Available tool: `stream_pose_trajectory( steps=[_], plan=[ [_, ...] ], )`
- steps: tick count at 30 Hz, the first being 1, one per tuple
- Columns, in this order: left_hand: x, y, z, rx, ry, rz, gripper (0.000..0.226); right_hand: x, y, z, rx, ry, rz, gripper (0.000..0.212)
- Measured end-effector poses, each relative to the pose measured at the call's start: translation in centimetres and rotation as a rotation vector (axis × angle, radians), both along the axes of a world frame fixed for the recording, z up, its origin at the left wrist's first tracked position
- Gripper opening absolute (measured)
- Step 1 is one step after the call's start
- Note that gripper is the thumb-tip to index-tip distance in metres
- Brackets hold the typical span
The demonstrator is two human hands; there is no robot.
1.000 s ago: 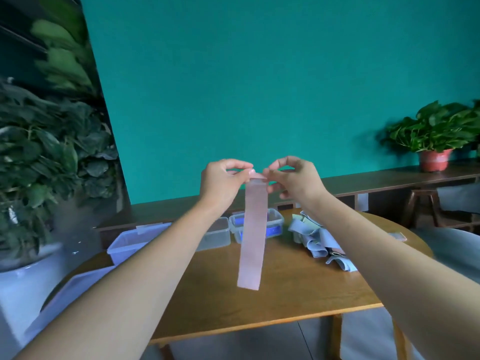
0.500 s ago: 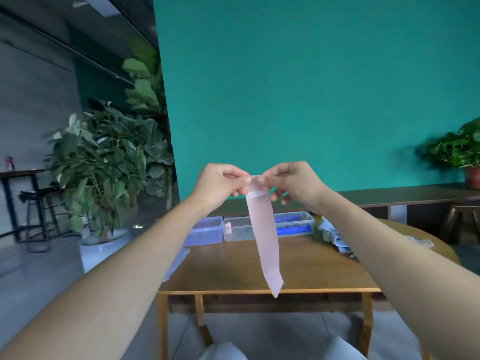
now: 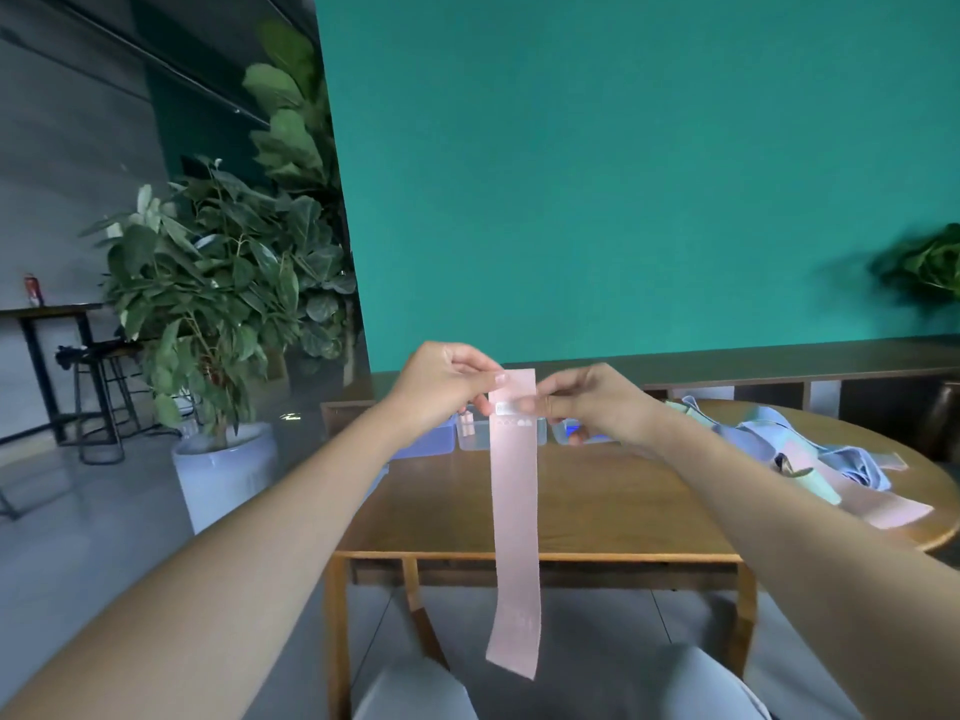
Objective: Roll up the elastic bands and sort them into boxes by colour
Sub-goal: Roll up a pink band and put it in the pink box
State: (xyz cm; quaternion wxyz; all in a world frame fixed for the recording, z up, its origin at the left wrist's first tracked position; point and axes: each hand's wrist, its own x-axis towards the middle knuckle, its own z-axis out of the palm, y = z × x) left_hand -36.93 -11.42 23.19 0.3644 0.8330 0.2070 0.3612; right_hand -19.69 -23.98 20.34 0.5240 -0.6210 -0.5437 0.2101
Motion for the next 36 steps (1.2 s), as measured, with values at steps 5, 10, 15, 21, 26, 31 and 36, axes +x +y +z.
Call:
stream_pose_trajectory(
  steps=[5,10,15,21,26,31,36],
  plan=[
    [2.9,3.4,-0.8,0.090,0.147,-0.022,0.020,2.5,3.2,-2.6,0.032,0.031,0.015,0.006],
    [5.7,5.7,-0.7,0.106,0.222,-0.112,0.021,4.5,5.9,-3.9,0.045,-0.002,-0.005,0.016],
    [7.8,8.7,0.2,0.110,0.131,-0.059,0.012,6.3,7.9,-6.4,-0.062,0.012,0.019,0.024],
    [8.5,12.9,1.1,0.068,0.016,0.063,0.010,8.4,8.8,-11.4,-0.260,0.069,0.113,0.026],
    [8.2,15.6,-0.3,0.047,-0.025,0.115,0.007,9.1,10.3,-14.6,-0.195,0.138,0.031,0.011],
    [8.8,15.8,-1.9,0.038,0.073,0.090,0.008,9.3,11.3,-15.6,-0.157,0.139,-0.081,0.018],
    [10.7,15.2,-2.0,0.077,0.145,0.019,0.010,9.2,12.4,-17.2,-0.276,-0.260,-0.093,0.019]
  ],
)
